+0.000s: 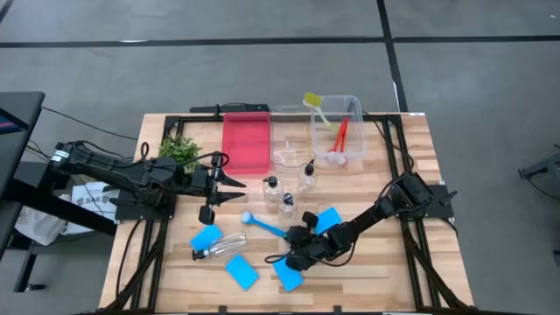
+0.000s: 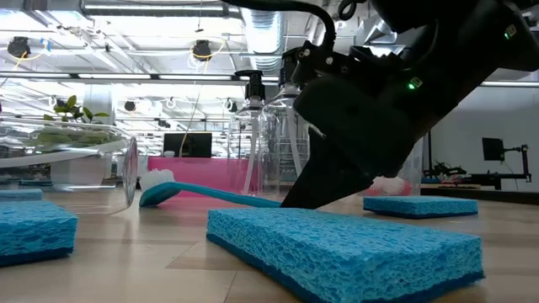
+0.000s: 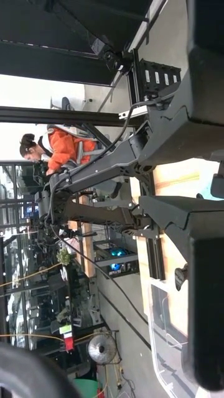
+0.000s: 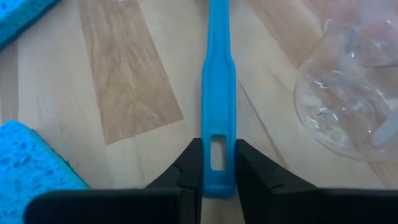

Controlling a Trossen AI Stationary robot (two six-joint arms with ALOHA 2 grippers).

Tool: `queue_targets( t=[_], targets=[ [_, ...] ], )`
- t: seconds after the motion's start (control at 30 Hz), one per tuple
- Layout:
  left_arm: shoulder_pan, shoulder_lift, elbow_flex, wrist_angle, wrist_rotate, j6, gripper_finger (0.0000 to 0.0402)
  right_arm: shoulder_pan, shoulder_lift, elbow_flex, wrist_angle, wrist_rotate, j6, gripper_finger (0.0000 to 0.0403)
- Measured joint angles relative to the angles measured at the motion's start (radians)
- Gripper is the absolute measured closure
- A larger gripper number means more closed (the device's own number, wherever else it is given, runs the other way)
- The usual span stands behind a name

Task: Pick & Place Kitchen Sink Supplies
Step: Put the blue kitchen brush into the white bin

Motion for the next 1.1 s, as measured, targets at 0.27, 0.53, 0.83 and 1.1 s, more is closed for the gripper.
queue_targets(
  t=[0.27, 0.53, 0.83, 1.1],
  targets=[
    [0.0, 0.0, 0.0, 0.0, 0.0, 0.0, 0.0309, 0.005, 0.001, 0.005, -0.001, 0.044, 0.002, 0.035],
    [0.0, 0.0, 0.0, 0.0, 0.0, 0.0, 0.0309, 0.019, -0.001, 0.03, -0.001, 0.071, -0.03, 0.035],
    [0.0, 0.0, 0.0, 0.0, 0.0, 0.0, 0.0309, 0.034, -0.043, 0.031, -0.01, 0.12, -0.045, 0.035],
    [0.0, 0.0, 0.0, -0.001, 0.0, 0.003, 0.0309, 0.089, -0.131, 0.032, -0.021, 0.219, -0.083, 0.035]
  ],
)
